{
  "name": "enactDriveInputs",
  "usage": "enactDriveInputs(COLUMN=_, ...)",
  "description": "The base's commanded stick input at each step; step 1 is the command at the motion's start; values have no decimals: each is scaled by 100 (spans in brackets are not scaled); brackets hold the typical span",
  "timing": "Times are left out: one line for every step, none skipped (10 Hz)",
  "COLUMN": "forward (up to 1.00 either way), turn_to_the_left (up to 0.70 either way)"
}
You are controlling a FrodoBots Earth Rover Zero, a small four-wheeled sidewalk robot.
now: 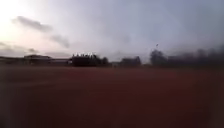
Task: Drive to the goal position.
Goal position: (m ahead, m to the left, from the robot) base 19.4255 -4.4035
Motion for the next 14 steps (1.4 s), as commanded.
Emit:
enactDriveInputs(forward=70, turn_to_the_left=0)
enactDriveInputs(forward=70, turn_to_the_left=0)
enactDriveInputs(forward=70, turn_to_the_left=0)
enactDriveInputs(forward=70, turn_to_the_left=0)
enactDriveInputs(forward=70, turn_to_the_left=0)
enactDriveInputs(forward=70, turn_to_the_left=0)
enactDriveInputs(forward=70, turn_to_the_left=0)
enactDriveInputs(forward=70, turn_to_the_left=0)
enactDriveInputs(forward=70, turn_to_the_left=-13)
enactDriveInputs(forward=70, turn_to_the_left=-31)
enactDriveInputs(forward=70, turn_to_the_left=-32)
enactDriveInputs(forward=70, turn_to_the_left=-32)
enactDriveInputs(forward=70, turn_to_the_left=-32)
enactDriveInputs(forward=70, turn_to_the_left=-32)
